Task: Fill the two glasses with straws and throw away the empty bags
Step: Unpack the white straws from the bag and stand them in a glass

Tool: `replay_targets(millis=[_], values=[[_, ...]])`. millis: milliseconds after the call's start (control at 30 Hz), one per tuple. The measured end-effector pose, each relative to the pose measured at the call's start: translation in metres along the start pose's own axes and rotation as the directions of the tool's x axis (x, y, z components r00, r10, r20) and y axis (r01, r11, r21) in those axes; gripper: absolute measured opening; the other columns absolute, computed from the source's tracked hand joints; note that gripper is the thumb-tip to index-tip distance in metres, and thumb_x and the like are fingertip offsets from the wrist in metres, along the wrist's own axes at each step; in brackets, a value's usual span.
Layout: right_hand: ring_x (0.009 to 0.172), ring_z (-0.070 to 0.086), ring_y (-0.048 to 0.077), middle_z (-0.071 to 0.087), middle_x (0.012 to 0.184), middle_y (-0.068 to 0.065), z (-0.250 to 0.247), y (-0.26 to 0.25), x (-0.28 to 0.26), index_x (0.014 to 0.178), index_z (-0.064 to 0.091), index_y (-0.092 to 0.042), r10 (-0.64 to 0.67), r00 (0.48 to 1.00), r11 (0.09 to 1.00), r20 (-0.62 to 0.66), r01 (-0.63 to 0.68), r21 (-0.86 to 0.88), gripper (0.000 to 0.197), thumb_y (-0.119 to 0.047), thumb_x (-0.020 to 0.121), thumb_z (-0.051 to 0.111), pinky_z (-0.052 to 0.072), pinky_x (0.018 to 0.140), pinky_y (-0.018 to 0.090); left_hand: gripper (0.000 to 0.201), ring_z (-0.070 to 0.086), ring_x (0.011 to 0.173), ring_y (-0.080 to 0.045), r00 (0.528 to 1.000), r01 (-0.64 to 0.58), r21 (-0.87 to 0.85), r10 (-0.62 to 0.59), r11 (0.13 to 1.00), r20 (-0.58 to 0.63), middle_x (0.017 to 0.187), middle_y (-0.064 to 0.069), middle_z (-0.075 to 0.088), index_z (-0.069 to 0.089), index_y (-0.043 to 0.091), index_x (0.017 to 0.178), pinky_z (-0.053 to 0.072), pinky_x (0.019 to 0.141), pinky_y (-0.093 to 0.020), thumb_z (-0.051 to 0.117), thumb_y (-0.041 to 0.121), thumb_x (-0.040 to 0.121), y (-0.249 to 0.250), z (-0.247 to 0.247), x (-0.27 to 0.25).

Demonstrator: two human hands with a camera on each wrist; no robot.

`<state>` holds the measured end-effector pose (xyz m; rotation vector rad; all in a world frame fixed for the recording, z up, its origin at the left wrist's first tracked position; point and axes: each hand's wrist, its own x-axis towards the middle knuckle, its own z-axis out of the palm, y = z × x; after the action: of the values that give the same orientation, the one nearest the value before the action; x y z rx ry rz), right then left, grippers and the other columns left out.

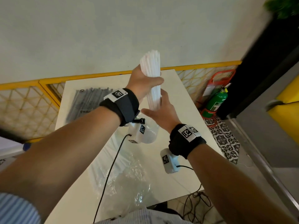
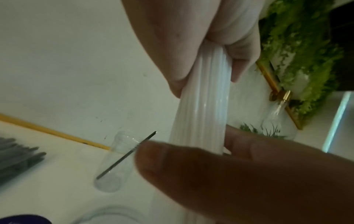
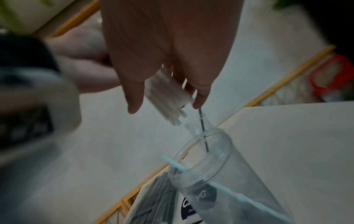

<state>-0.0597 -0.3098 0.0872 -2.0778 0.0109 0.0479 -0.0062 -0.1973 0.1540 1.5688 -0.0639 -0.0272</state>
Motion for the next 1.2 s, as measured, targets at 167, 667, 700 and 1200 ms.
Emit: replay_targets(millis=[167,667,700,1200], values=[[0.124,0.050,0.019,0.053,0.139,0.002,-0.009,0.051,-0.001,0.152,0.019,-0.024,0.131,0.990,0.990,0.053,-0.128,-0.055,0.100,-0.026,0.075,0.083,0.041,0.101,0.029,0.033,0.063,0.079,-0.016,0.990,0.019,0.064,-0.010,0.998,-0.142,0.087,-0.004,0.063,0.063,0.011,0.099,0.055,0.069,-0.030,0.079,0.005,0.070,-0.030,0.001,0.012],[0.128,0.044,0.025,0.044,0.143,0.005,0.015,0.098,-0.016,0.152,0.018,-0.026,0.109,0.994,0.985,0.016,-0.105,-0.138,0.098,-0.031,0.075,0.079,0.041,0.109,0.045,0.040,0.071,0.085,-0.020,0.988,0.033,0.128,-0.014,0.991,-0.151,0.091,-0.006,0.071,0.066,0.009,0.104,0.061,0.076,-0.039,0.079,0.015,0.066,-0.067,0.009,0.002],[0.129,0.043,0.025,0.043,0.144,0.005,0.016,0.098,-0.016,0.152,0.018,-0.026,0.118,0.993,0.984,0.016,-0.114,-0.136,0.098,-0.032,0.075,0.078,0.041,0.109,0.045,0.041,0.071,0.087,-0.021,0.989,0.033,0.135,-0.013,0.990,-0.145,0.092,-0.006,0.071,0.066,0.011,0.104,0.061,0.077,-0.041,0.079,0.016,0.065,-0.069,0.010,0.001],[0.142,0.026,0.030,0.022,0.159,0.005,0.023,0.093,-0.019,0.155,-0.001,-0.029,0.163,0.982,0.966,0.100,-0.138,-0.217,0.113,-0.035,0.076,0.080,0.032,0.113,0.045,0.070,0.056,0.113,-0.008,0.998,0.021,0.490,-0.046,0.872,0.039,0.120,0.015,0.061,0.049,0.026,0.119,0.045,0.095,-0.028,0.091,0.034,0.064,-0.118,-0.006,-0.021]])
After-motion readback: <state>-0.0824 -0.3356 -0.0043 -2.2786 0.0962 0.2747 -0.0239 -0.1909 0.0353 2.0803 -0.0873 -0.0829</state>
